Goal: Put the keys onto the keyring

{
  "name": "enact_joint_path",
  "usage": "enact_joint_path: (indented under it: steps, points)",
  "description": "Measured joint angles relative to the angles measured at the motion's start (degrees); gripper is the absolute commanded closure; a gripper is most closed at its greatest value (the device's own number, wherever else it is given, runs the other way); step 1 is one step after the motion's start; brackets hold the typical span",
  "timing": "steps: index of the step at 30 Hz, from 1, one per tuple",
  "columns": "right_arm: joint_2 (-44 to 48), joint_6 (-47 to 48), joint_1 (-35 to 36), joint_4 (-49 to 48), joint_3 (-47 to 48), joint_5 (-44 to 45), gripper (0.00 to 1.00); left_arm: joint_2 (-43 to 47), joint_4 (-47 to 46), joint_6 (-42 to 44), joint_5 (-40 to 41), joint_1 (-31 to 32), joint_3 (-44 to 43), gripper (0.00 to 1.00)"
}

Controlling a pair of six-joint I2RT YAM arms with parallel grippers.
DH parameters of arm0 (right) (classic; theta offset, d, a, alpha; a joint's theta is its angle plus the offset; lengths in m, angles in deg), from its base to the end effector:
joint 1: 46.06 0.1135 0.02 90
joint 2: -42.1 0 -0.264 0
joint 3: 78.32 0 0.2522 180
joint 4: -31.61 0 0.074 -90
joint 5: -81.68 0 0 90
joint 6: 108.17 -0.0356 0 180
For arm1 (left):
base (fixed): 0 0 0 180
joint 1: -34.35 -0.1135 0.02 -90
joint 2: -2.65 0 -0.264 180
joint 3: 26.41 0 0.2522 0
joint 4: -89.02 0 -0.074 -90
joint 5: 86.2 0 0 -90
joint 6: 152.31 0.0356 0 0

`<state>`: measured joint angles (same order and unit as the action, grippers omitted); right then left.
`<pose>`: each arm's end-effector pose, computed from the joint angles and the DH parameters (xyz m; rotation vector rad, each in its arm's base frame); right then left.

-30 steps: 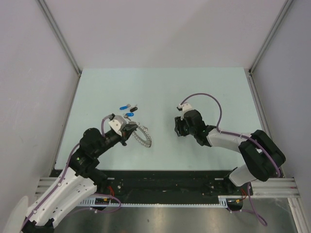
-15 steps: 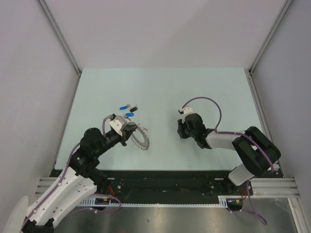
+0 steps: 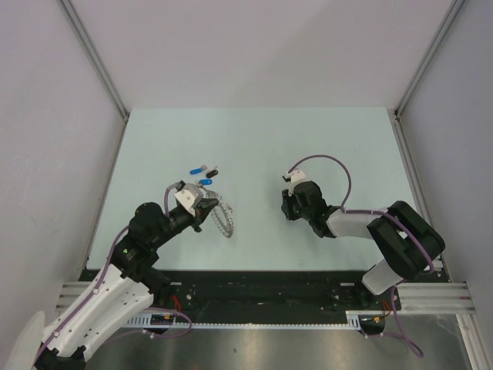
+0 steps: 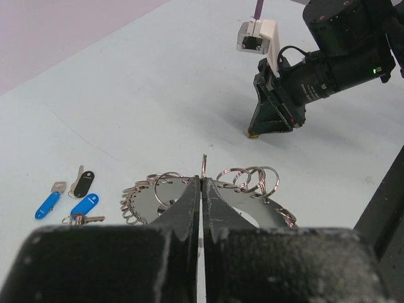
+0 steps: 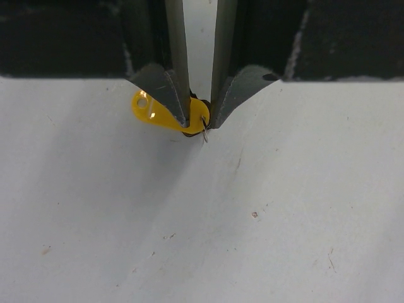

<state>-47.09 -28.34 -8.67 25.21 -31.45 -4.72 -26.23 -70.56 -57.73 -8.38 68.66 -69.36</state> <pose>0.2329 0.1752 0.1434 -0.4887 2.1701 0.3938 0.1127 -0.0860 0.2903 0.7204 1.5521 -0.5667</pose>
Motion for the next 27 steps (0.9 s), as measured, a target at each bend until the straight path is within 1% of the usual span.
enact_joint_path:
  steps: [20,22,24,25,27]
  points:
    - [-1.14,1.20,0.55,-1.79,0.00,0.04,0.84,-0.22,0.00,0.00,0.00,0.00,0.15,1.00]
    - [-1.14,1.22,0.66,-1.81,0.00,0.04,0.87,-0.24,0.02,0.00,0.00,0.00,0.15,1.00]
    - [-1.14,1.22,0.70,-1.81,0.00,0.07,0.88,-0.24,0.02,0.00,0.00,0.00,0.15,1.00]
    - [-1.16,1.25,0.72,-1.81,0.00,0.07,0.91,-0.24,0.02,0.00,0.00,0.00,0.15,1.00]
    - [-1.14,1.29,0.81,-1.81,0.00,0.07,0.95,-0.24,0.02,0.00,0.00,0.00,0.15,1.00]
